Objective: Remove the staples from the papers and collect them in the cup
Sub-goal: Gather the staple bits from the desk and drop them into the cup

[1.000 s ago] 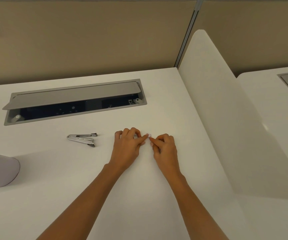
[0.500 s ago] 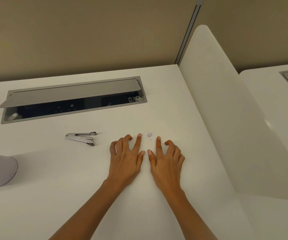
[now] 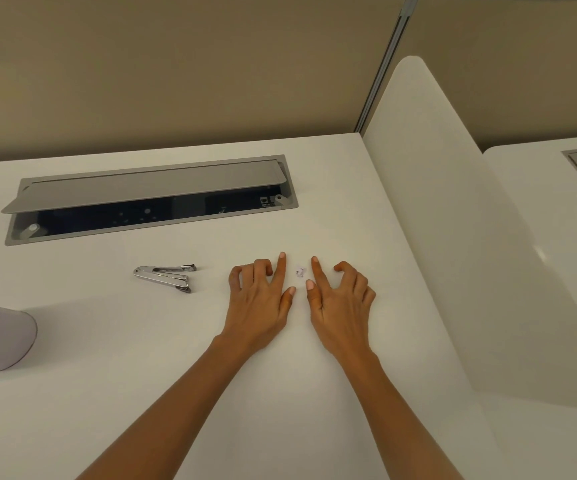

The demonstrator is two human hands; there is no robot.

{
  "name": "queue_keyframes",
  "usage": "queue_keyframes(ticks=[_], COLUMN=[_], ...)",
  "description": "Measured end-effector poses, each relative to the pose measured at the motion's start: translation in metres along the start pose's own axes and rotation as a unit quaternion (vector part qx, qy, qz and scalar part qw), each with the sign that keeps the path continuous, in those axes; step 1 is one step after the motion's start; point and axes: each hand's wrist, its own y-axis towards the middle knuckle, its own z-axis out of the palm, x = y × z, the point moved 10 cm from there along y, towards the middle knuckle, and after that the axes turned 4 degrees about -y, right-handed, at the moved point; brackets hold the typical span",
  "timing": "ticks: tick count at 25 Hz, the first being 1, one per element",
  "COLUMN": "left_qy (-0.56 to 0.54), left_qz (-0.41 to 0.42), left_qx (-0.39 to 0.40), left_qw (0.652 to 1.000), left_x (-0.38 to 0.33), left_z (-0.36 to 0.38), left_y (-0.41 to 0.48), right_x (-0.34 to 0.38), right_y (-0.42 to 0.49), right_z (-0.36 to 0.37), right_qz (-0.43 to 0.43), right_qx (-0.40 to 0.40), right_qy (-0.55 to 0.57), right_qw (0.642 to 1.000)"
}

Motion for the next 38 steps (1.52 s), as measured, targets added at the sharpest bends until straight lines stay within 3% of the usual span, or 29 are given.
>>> queue_keyframes(ticks=[7,16,27,31,38], left_qy=[-0.035,-0.127,-0.114,-0.085,-0.043], left_qz=[0.078,0.057,0.075,0.086,0.052], left_qx=[-0.019,-0.045,-0.06,-0.082,-0.027], left_qw=[0.996,0.989,0.989,0.989,0.997], left_x=[-0.006,-0.001,-0.004,-0.01,-0.017], left_z=[-0.009,-0.022,-0.021,-0.019,-0.006], left_y=[0.005,0.031,0.045,0.042,0.045], right_x=[0.002,-0.001,0.022,0.038,0.045], right_y=[0.009,0.039,0.046,0.04,0.041], right_z=[0.006,0.013,0.0,-0.001,0.004], right_qz=[-0.096,-0.08,-0.172,-0.22,-0.191], right_qx=[0.041,0.057,0.009,-0.003,0.047], right_qy=[0.099,0.22,0.2,0.128,0.081], right_qw=[0.99,0.971,0.965,0.967,0.977])
